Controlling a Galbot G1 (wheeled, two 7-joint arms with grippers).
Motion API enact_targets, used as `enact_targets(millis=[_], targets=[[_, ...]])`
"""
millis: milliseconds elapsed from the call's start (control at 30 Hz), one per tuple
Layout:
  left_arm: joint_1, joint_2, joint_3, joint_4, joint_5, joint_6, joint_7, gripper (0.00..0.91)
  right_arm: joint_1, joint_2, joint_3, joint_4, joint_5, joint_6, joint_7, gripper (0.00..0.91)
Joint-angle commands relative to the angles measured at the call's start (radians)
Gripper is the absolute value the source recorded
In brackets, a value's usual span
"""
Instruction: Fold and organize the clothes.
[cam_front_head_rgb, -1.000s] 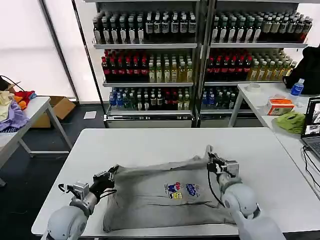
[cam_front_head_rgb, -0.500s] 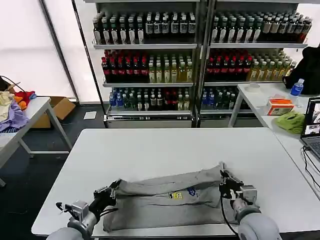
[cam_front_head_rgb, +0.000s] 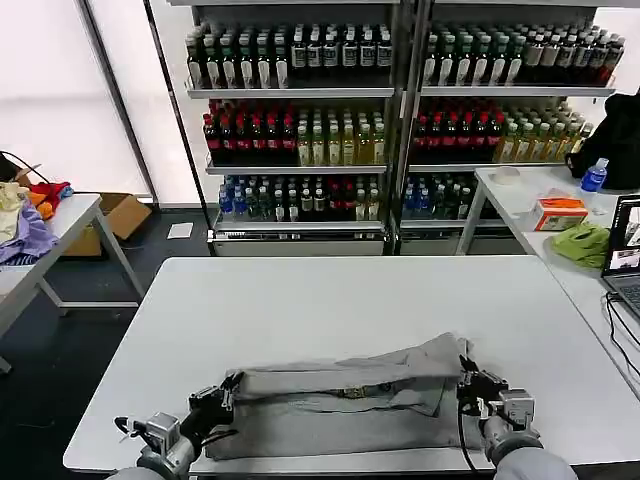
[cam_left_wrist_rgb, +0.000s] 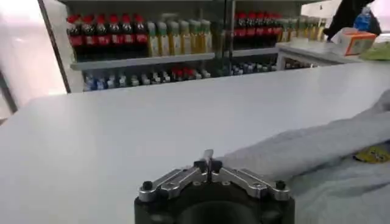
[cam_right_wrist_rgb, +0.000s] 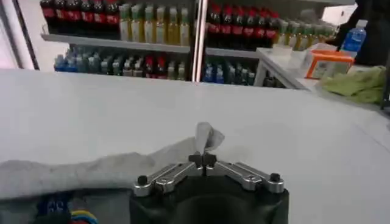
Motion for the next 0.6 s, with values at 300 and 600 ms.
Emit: enact_targets(millis=[300,600], targets=[[0.014,-0.019,0.013,0.017,0.028,-0.006,0.009,0.010,-0.049,0.024,-0.048,-0.048,-0.076,0.037,-0.006,0.000],[0.003,-0.014,0.006,0.008,0.021,-0.042,-0.008,0.010,-0.070,0.041,-0.058,-0.007,-0.100,0.051,0.004,0.000]])
